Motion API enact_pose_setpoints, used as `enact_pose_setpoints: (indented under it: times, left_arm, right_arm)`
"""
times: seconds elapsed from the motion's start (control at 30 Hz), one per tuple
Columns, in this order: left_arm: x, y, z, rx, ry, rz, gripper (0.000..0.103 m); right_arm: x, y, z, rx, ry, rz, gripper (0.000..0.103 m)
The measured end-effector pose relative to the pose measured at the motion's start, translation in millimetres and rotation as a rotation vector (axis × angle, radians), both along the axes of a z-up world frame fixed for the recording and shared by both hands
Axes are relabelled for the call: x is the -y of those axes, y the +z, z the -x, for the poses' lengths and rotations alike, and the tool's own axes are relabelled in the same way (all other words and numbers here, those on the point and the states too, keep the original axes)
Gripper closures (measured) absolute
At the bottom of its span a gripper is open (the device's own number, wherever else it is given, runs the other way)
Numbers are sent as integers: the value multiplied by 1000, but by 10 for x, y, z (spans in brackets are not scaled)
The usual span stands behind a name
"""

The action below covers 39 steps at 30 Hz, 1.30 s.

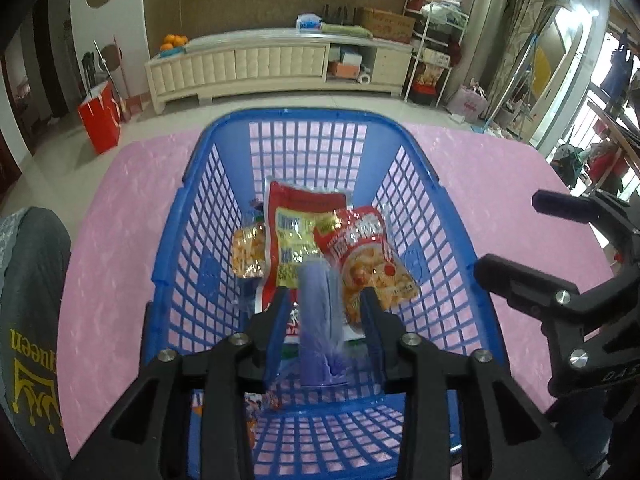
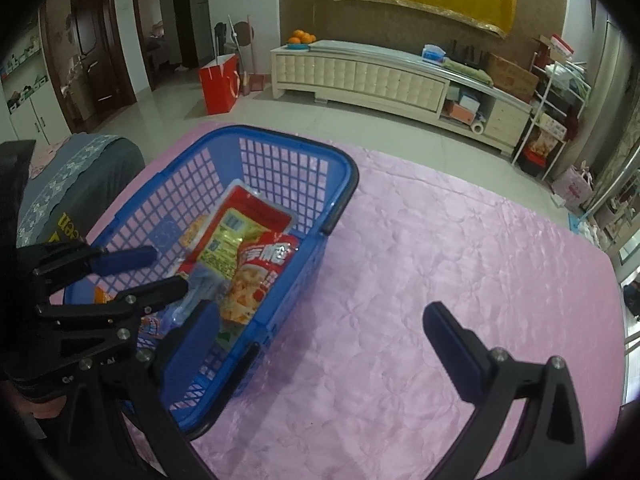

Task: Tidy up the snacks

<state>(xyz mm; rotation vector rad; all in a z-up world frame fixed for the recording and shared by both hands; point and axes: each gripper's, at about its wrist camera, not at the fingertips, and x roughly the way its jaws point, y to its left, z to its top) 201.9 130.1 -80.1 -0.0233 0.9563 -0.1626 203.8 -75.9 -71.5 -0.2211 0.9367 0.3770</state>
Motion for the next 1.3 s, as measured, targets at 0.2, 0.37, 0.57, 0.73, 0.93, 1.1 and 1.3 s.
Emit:
enact_pose_setpoints:
  times: [0.2, 0.37, 0.57, 0.73, 0.93, 1.1, 1.3]
  left_arm:
    - [50, 103, 108, 56, -31, -11, 45]
    - [40, 187, 231, 83, -4, -2, 45]
    - [31, 347, 484, 141, 57, 7, 45]
    - [58, 537, 760, 214, 78, 28, 45]
    - [197, 748, 1099, 309, 74, 2, 45]
    - [305, 891, 1362, 398, 59, 6, 45]
    - [396, 1027, 1581, 461, 79, -2, 18]
  right_arm:
    - [63, 16, 51, -2, -15, -16, 0]
    - [139, 103, 135, 4, -18, -49, 0]
    - [243, 306, 377, 62, -20, -80, 0]
    - [374, 512, 667, 129, -33, -125, 0]
    - [510, 720, 974, 211, -51, -140, 0]
    - [609, 857, 1201, 272, -56, -139, 0]
    - [707, 1019, 1454, 373, -70, -139, 0]
